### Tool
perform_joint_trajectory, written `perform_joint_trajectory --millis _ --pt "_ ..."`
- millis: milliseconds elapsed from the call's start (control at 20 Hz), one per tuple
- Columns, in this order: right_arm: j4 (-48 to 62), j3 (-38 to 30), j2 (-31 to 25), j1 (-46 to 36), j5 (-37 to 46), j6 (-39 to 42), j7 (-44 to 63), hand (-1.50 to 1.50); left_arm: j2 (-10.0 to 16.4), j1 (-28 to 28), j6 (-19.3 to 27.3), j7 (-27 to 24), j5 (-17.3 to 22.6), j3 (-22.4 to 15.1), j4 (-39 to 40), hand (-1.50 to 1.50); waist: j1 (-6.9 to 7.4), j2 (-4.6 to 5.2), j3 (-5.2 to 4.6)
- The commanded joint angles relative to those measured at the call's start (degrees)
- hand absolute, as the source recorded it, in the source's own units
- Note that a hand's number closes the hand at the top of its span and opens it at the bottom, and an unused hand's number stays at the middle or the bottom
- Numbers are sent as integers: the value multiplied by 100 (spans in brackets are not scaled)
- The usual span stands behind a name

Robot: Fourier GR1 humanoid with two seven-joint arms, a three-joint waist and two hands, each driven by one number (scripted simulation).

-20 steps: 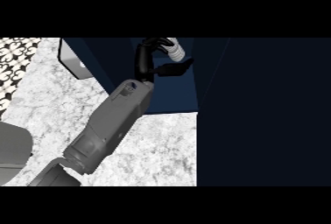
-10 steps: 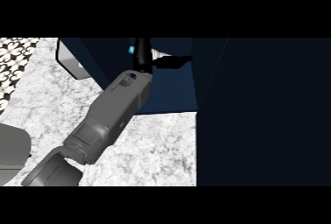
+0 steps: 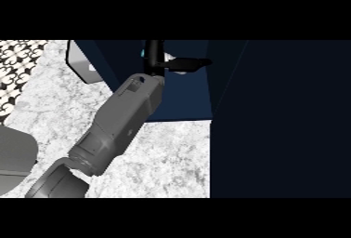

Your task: Pick up the bottled water, place it into the cabinet and close the cabinet

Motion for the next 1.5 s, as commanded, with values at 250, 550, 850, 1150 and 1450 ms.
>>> perform_joint_trajectory --millis 250,550,850,1150,1450 --pt "-575 217 171 -181 -221 -301 530 -150 -8 847 -660 243 220 -449 -1237 -150 214 -62 3" --pt "-813 365 137 -112 -300 -334 765 -150 -8 1590 -255 624 363 -1000 -2558 -150 229 -69 1" --pt "-910 233 240 308 -248 -160 529 -150 206 2833 -171 859 85 -1308 -4168 -150 266 -98 2" --pt "-925 427 210 68 -74 -400 765 -150 216 3945 204 1237 -171 -2022 -5686 -150 312 -86 2" --pt "-938 1006 -139 178 303 163 880 150 789 4955 177 1336 -211 -2202 -6855 -150 300 -92 0"
